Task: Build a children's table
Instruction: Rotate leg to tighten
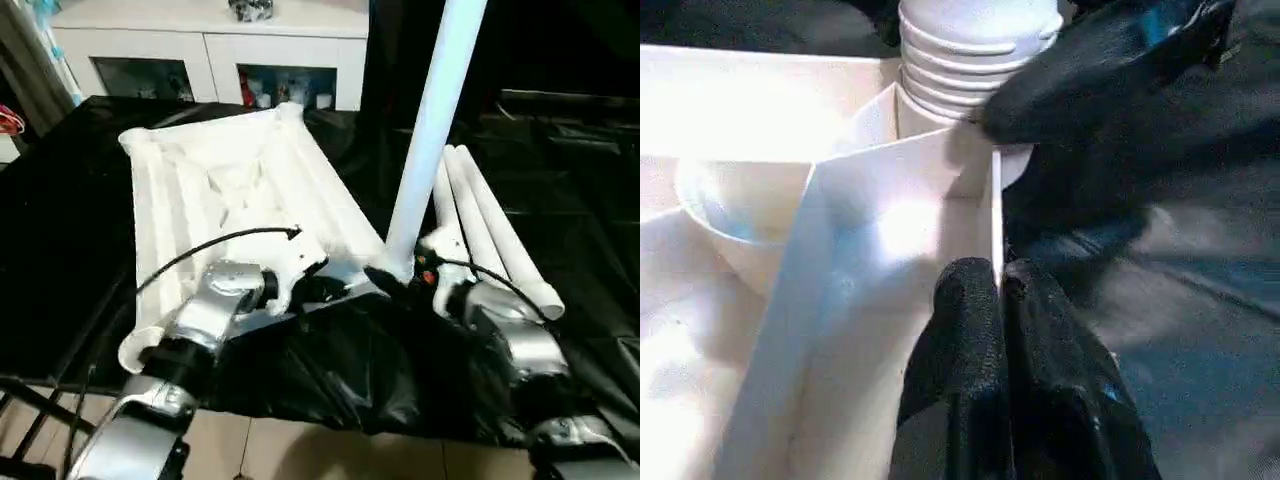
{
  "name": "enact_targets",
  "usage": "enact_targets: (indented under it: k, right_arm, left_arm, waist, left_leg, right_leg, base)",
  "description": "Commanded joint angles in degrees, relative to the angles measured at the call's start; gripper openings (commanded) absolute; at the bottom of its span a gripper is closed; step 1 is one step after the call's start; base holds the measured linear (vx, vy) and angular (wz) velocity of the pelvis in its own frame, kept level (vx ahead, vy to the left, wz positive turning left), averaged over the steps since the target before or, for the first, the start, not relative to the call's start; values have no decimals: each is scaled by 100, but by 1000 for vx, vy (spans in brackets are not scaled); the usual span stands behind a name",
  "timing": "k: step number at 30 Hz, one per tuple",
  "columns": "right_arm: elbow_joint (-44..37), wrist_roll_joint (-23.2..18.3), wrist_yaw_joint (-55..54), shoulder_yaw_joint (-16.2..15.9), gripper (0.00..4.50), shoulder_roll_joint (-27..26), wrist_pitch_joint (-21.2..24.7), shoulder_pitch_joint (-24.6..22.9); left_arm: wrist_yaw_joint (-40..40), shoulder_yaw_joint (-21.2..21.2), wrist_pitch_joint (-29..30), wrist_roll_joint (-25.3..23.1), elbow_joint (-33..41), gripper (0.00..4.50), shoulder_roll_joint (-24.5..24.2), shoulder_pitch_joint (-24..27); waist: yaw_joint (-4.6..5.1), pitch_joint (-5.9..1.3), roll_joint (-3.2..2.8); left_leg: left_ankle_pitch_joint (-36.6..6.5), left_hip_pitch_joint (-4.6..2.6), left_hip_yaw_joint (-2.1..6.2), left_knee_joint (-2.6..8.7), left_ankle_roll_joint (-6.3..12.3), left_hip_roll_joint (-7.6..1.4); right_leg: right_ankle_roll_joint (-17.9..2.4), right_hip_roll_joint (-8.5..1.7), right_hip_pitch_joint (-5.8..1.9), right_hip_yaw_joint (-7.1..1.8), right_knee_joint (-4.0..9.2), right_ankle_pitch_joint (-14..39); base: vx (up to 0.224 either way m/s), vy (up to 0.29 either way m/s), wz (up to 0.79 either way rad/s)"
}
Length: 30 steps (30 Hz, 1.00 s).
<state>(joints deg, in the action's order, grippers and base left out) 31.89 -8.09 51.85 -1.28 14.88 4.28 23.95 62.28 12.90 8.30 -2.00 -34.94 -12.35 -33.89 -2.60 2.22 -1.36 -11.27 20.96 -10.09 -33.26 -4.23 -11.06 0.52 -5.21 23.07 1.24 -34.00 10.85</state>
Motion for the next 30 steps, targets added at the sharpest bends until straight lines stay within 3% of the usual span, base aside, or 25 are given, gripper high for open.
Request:
enact_targets:
  k: [1,6,10,17,22,24,26,27,28,30]
  right_arm:
    - [-336,-170,979,-901,384,-169,237,-204]
    - [-793,-300,1541,-995,353,140,455,-420]
    - [-1160,-416,1916,-1066,318,381,765,-559]
    - [-1334,-476,2066,-1122,287,496,1019,-624]
    - [-944,-218,1375,-969,285,218,946,-492]
    - [-470,87,500,-826,284,-52,824,-307]
    - [-138,219,-63,-728,283,-230,823,-160]
    - [145,310,-535,-645,282,-395,806,-33]
    - [402,372,-977,-560,282,-569,793,86]
    - [684,397,-1545,-434,282,-830,775,232]
  left_arm:
    - [288,320,-145,156,209,0,181,-63]
    - [618,324,-240,121,102,0,13,-101]
    - [855,365,-247,152,99,0,-102,-112]
    - [938,361,-274,140,52,0,-130,-127]
    - [434,258,-212,102,-59,0,42,-168]
    - [-68,138,-121,61,-160,0,222,-242]
    - [-369,94,-95,4,-205,0,327,-280]
    - [-647,55,-53,-44,-233,0,425,-314]
    - [-931,9,12,-85,-244,0,529,-343]
    - [-1286,-60,139,-113,-196,0,676,-361]
  waist:
    - [-51,-311,31]
    - [-187,-299,8]
    - [-250,-294,10]
    - [-261,-311,22]
    - [-255,-308,26]
    - [-199,-268,30]
    - [-165,-251,43]
    - [-112,-228,42]
    - [-60,-225,50]
    - [-18,-233,55]
  left_leg:
    - [-834,-17,-15,373,662,-170]
    - [-1027,-55,-31,383,565,-203]
    - [-1133,-58,-20,404,421,-196]
    - [-938,-41,-21,380,427,-184]
    - [-970,-40,-19,384,396,-184]
    - [-1275,-53,-14,428,237,-173]
    - [-1532,-63,12,459,89,-161]
    - [-1647,-64,8,473,2,-154]
    - [-1813,-68,44,491,-78,-138]
    - [-1861,-74,54,494,-89,-129]
  right_leg:
    - [-1686,-193,-302,-86,293,45]
    - [-1689,-216,-264,-91,310,339]
    - [-1569,-206,-279,-90,320,509]
    - [-1591,-221,-285,-85,296,281]
    - [-1560,-225,-280,-87,307,411]
    - [-1482,-238,-235,-89,367,979]
    - [-1289,-260,-252,-97,431,1634]
    - [-1210,-252,-210,-109,445,1854]
    - [-1083,-258,-225,-93,475,2230]
    - [-953,-248,-211,-102,511,2398]
  base:
    - [0,0,0]
    - [0,0,0]
    - [0,0,0]
    - [0,0,0]
    - [0,0,0]
    - [0,0,0]
    - [0,0,0]
    - [0,0,0]
    - [0,0,0]
    - [0,0,0]
